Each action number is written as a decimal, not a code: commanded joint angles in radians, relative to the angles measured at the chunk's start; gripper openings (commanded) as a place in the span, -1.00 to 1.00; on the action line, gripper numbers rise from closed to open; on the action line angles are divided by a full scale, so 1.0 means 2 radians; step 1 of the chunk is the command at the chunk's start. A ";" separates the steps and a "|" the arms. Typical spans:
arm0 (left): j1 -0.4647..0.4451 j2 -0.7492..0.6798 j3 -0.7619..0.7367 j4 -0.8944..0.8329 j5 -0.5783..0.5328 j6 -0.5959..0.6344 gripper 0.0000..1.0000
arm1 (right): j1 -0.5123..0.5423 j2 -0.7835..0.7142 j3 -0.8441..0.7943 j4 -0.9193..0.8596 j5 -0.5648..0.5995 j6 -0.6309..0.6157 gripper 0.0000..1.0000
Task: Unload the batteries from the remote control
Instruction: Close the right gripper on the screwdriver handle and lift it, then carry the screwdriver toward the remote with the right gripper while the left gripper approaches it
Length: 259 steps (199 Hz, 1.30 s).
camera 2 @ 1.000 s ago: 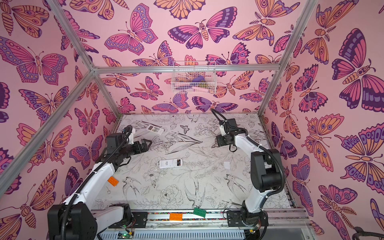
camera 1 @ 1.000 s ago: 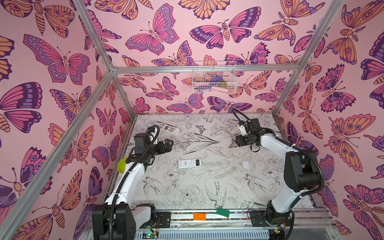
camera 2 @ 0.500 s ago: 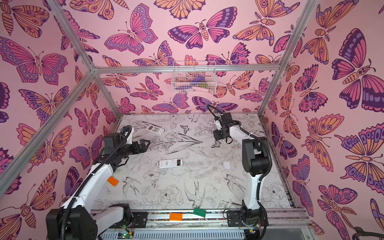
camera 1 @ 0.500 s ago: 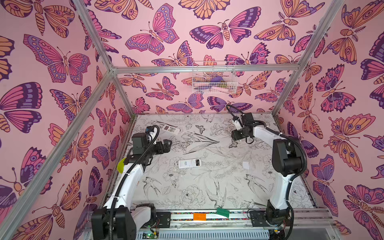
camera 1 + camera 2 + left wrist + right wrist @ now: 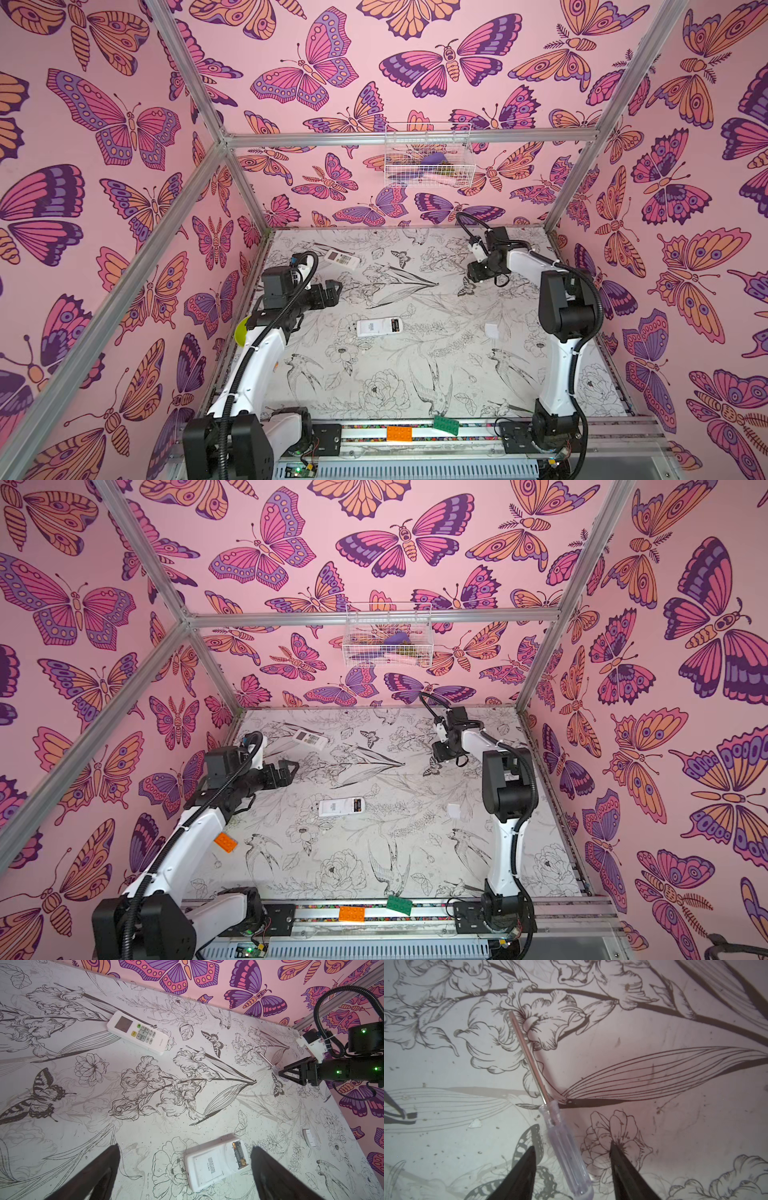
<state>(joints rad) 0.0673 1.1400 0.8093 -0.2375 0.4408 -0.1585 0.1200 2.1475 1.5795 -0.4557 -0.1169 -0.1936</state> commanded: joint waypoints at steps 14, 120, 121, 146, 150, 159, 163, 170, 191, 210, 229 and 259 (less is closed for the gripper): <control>0.007 0.006 0.016 -0.013 0.001 0.007 0.99 | -0.002 0.019 0.025 -0.022 -0.028 -0.030 0.09; 0.019 0.012 0.020 -0.015 0.004 0.017 0.99 | 0.002 0.047 0.047 -0.054 -0.047 -0.066 -0.63; 0.020 0.012 0.019 -0.014 0.004 0.018 0.99 | 0.002 0.047 0.048 -0.054 -0.047 -0.066 -0.64; 0.022 0.010 0.018 -0.013 0.013 0.022 0.99 | 0.002 0.046 0.054 -0.063 -0.054 -0.064 -0.79; 0.024 0.011 0.019 -0.013 0.015 0.022 0.99 | 0.003 0.042 0.051 -0.063 -0.057 -0.066 -0.81; 0.025 0.011 0.021 -0.016 0.014 0.022 1.00 | 0.006 0.032 0.044 -0.059 -0.058 -0.068 -0.82; 0.025 0.011 0.021 -0.016 0.012 0.023 1.00 | 0.006 0.027 0.042 -0.059 -0.061 -0.068 -0.83; 0.025 0.010 0.021 -0.015 0.014 0.026 1.00 | 0.007 0.020 0.041 -0.059 -0.065 -0.066 -0.84; 0.026 0.004 0.018 -0.012 0.026 0.030 1.00 | 0.014 -0.006 0.028 -0.057 -0.080 -0.059 -0.84; 0.026 0.003 0.024 -0.017 0.040 0.030 1.00 | 0.026 -0.037 0.005 -0.064 -0.109 -0.069 -0.84; 0.025 -0.003 0.022 -0.013 0.063 0.034 1.00 | 0.038 -0.064 -0.014 -0.082 -0.146 -0.080 -0.84; 0.024 -0.007 0.031 -0.024 0.148 0.062 0.98 | 0.059 -0.107 -0.038 -0.118 -0.209 -0.072 -0.84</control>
<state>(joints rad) 0.1127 1.1469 0.8349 -0.2638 0.5686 -0.0937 0.2066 2.0155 1.5341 -0.5991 -0.3805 -0.3153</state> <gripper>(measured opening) 0.994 0.188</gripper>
